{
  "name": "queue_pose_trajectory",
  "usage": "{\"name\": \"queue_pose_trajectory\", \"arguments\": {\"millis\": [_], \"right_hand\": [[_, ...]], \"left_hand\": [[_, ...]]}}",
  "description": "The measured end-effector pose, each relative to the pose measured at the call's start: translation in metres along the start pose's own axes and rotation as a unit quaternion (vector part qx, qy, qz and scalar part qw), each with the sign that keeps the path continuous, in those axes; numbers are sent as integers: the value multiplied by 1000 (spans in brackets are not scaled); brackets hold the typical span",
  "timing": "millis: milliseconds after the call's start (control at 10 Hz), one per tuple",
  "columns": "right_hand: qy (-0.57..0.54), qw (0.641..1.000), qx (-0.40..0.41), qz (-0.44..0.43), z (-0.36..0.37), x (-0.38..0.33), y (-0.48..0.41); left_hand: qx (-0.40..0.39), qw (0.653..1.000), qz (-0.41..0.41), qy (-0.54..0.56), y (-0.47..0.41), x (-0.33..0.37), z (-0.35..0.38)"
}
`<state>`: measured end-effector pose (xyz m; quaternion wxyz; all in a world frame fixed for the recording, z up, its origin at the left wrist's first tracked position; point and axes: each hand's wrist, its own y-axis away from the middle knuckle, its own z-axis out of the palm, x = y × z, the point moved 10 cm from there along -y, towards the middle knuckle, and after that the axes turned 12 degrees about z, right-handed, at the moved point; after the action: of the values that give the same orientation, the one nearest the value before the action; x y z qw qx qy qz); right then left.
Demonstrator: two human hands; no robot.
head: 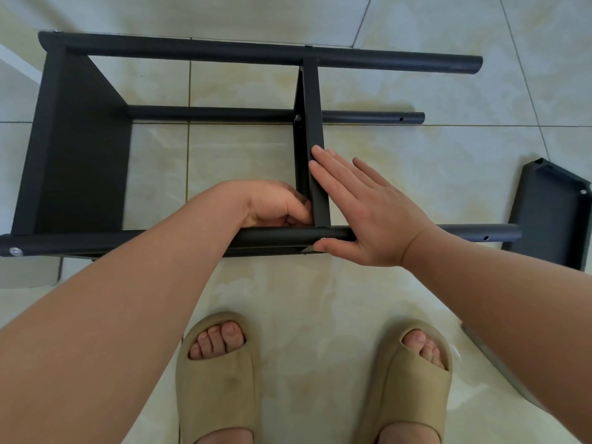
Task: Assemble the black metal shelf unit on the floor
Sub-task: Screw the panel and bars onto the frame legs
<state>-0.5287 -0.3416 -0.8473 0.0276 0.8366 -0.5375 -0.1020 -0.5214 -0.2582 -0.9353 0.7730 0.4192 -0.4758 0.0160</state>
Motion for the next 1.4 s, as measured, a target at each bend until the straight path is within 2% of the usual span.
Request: {"name": "queue_pose_trajectory", "arguments": {"millis": [400,500,600,800,1300,1400], "right_hand": [[-4,1000,1,1,-1,0,0],[0,1000,-1,2,-1,0,0],[-2,1000,-2,1,-1,0,0],[2,1000,-4,1,-1,0,0],[4,1000,-6,2,0,0,0],[5,1000,-6,3,0,0,0]], "left_hand": [[-13,998,20,59,-2,3,2],[-24,998,-5,59,-2,-1,5],[-45,999,-21,2,2,-2,8],[-6,1000,3,14,-1,0,0],[-27,998,23,58,-2,4,5],[-18,998,-5,62,-3,-2,3]]}}
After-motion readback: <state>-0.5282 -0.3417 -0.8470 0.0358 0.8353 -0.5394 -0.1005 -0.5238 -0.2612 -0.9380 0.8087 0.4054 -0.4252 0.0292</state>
